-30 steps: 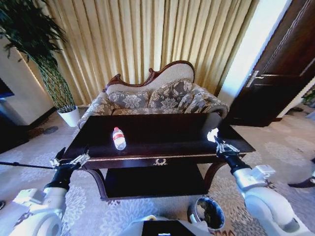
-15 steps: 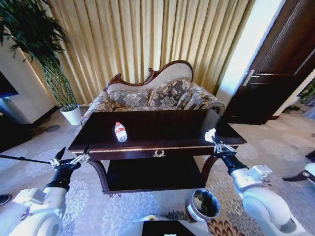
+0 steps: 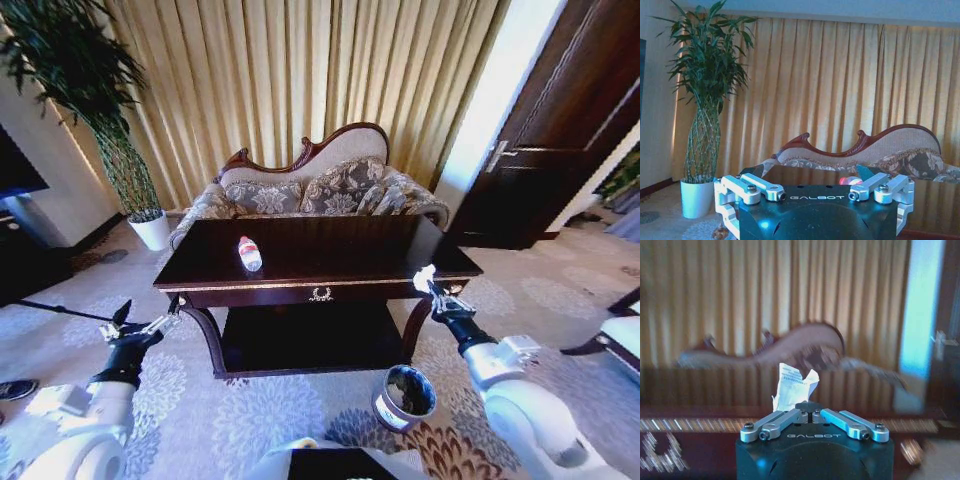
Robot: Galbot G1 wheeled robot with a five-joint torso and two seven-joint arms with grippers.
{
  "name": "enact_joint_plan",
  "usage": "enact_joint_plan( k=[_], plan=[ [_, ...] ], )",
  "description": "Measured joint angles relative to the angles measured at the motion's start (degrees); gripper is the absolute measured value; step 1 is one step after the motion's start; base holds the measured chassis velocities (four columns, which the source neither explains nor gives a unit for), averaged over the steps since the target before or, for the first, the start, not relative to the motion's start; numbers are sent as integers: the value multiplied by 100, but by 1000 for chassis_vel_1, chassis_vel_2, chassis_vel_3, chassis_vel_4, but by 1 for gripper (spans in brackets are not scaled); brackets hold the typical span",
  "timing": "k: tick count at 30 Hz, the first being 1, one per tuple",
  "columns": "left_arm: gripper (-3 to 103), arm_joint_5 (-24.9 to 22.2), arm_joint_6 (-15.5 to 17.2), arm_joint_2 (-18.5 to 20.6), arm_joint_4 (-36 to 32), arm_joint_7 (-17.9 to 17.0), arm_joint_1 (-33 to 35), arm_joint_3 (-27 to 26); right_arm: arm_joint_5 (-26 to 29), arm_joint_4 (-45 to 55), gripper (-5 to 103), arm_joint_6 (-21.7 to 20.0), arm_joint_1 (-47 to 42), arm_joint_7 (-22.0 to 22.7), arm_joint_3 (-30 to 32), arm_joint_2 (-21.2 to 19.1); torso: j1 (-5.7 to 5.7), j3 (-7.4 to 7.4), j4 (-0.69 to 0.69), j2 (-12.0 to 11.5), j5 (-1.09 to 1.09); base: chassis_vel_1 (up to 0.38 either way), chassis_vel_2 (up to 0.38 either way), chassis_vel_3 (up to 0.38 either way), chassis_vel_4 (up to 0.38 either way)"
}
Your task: Move to the front of the table and place the trash on the table into the trash bin.
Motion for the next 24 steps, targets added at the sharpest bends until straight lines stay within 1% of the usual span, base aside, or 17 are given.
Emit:
enact_joint_plan(
  k=[1,4,5,6,7,10,11,14,15,16,18,20,23,24],
  plan=[
    [100,0,0,0,0,0,0,0,0,0,0,0,0,0,0,0,0,0,0,0,0,46,-51,-38,38],
    [100,0,-1,-20,-23,0,1,-6,-87,-720,0,-7,102,-1,-178,91,2,2,1,-2,2,0,0,0,0],
    [100,0,-1,-20,-23,0,1,-6,-87,-720,0,-7,102,-1,-178,91,2,2,1,-2,2,0,0,0,0],
    [100,0,-1,-33,-28,0,-5,-9,-83,-936,0,-33,144,3,-228,117,5,3,0,-3,2,0,0,0,0],
    [100,0,-2,-54,-34,1,-15,-15,-84,-1293,0,-65,225,6,-300,146,6,3,2,-4,1,0,0,0,0],
    [100,-4,-3,-96,-50,0,-24,-32,-169,-2038,0,-123,427,6,-463,195,6,3,1,-4,1,0,0,0,0],
    [100,-4,-3,-96,-50,0,-24,-32,-169,-2038,0,-123,427,6,-463,195,6,3,1,-4,1,0,0,0,0],
    [100,-16,-7,-125,-77,0,-20,-73,-435,-2928,0,-140,759,6,-649,273,5,2,0,-3,1,0,0,0,0],
    [100,-22,-8,-132,-86,0,-15,-81,-544,-3157,0,-140,857,2,-707,299,4,2,0,-3,1,0,0,0,0],
    [100,-22,-8,-132,-86,0,-15,-81,-544,-3157,0,-140,857,2,-707,299,4,2,0,-3,1,0,0,0,0],
    [100,-30,-9,-144,-96,-1,-11,-94,-811,-3733,0,-139,1066,-55,-821,374,4,2,2,-3,0,0,0,0,0],
    [100,-31,-9,-144,-96,-1,-14,-103,-905,-3892,0,-139,1114,-96,-847,409,4,2,1,-3,1,0,0,0,0],
    [100,-32,-9,-128,-96,-4,-42,-144,-1168,-4468,0,-133,1321,-176,-983,557,4,2,0,-3,0,0,0,0,0],
    [100,-32,-9,-128,-96,-4,-42,-144,-1168,-4468,0,-133,1321,-176,-983,557,4,2,0,-3,0,0,0,0,0]
  ],
)
